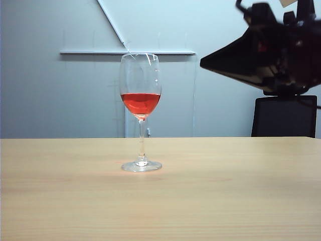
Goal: Gently pick up the goblet, rotate it counterclockwise for two full turns (viewing from above), and then place it back on the table.
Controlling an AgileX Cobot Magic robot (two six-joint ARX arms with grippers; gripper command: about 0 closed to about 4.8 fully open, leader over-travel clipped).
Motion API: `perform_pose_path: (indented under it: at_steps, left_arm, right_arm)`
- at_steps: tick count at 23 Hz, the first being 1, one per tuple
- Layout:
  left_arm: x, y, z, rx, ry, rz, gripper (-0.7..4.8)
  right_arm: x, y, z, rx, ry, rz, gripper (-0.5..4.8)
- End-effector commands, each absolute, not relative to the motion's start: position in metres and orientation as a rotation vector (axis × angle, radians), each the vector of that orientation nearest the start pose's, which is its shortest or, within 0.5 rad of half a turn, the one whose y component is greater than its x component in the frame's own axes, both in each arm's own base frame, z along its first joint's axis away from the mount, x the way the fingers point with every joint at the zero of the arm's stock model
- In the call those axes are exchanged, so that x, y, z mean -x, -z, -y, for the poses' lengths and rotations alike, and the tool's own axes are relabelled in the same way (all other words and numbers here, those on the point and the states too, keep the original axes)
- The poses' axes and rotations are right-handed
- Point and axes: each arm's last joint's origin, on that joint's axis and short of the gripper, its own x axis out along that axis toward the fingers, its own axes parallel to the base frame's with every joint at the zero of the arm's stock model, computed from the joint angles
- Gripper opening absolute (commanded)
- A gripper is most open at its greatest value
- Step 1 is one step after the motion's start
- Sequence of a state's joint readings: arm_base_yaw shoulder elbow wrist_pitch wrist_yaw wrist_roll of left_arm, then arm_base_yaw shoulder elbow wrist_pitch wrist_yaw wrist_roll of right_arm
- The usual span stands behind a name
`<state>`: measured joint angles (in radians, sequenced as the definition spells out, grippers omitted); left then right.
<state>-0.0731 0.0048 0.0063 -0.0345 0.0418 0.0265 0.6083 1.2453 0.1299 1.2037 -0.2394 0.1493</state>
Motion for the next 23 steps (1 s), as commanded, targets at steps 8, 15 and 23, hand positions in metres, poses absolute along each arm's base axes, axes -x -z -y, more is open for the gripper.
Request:
perform_pose_path:
  at_steps: [8, 15, 23]
  left_arm:
    - [-0.097, -0.164, 0.008, -0.027, 0.118, -0.017, -0.05]
    - [-0.097, -0.164, 0.008, -0.027, 0.117, -0.017, -0.05]
    - [-0.097, -0.164, 0.008, -0.027, 0.120, -0.017, -0.05]
  right_arm:
    - [-0.151, -0.176, -0.114, -0.167, -0.857, 0.038, -0.08]
    - [-0.151, -0.176, -0.114, -0.166, -0.857, 0.034, -0.08]
    - [-0.153, -0.183, -0.104, -0.149, -0.652, 0.074, -0.09]
